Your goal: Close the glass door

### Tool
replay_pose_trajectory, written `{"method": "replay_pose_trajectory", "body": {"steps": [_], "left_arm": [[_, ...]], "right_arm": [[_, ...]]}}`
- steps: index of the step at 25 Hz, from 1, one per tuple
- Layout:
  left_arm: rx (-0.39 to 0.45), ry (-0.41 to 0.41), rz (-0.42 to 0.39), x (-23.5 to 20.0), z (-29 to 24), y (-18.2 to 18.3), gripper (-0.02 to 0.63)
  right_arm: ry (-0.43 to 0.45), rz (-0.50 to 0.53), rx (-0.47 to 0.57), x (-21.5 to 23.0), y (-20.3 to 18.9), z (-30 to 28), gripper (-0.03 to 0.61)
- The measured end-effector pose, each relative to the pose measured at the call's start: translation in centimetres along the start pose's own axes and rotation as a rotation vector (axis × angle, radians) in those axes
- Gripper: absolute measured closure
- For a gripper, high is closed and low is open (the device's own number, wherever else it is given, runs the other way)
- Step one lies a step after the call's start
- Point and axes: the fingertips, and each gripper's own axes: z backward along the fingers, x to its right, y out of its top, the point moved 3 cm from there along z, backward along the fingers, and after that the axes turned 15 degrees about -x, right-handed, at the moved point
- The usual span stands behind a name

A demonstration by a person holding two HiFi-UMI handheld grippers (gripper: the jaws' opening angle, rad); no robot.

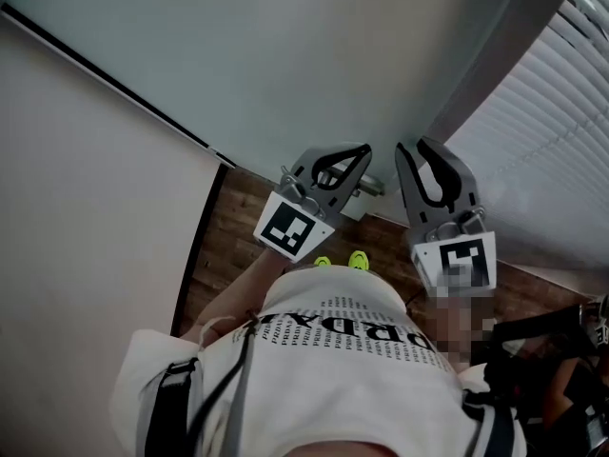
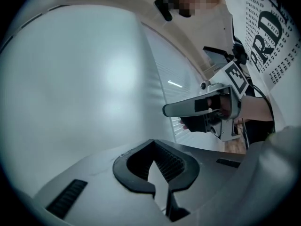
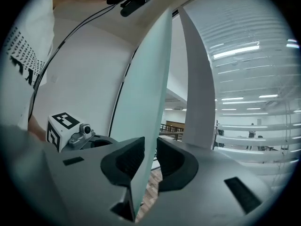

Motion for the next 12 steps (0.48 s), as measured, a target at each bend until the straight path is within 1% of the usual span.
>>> {"method": "replay_pose_trajectory", "body": {"steps": [3, 6, 9, 12], "left_arm": [[-0.012, 0.034, -0.031, -0.1, 0.2, 0.3, 0.611], [-0.017, 0.066, -0.034, 0.0, 0.1, 0.4, 0.612], [-0.03, 0.102, -0.034, -0.1, 0.0, 0.2, 0.612], [-0.052, 0.126, -0.033, -0.2, -0.5, 0.0, 0.612]], "right_arm": [[-0.022, 0.012, -0.001, -0.1, 0.2, 0.2, 0.52], [-0.039, 0.033, -0.034, 0.0, -0.6, 0.5, 0.521], [0.0, 0.015, -0.036, -0.5, -1.3, 0.3, 0.522], [0.054, 0.048, -0.012, -1.3, -1.0, 0.4, 0.521]]}}
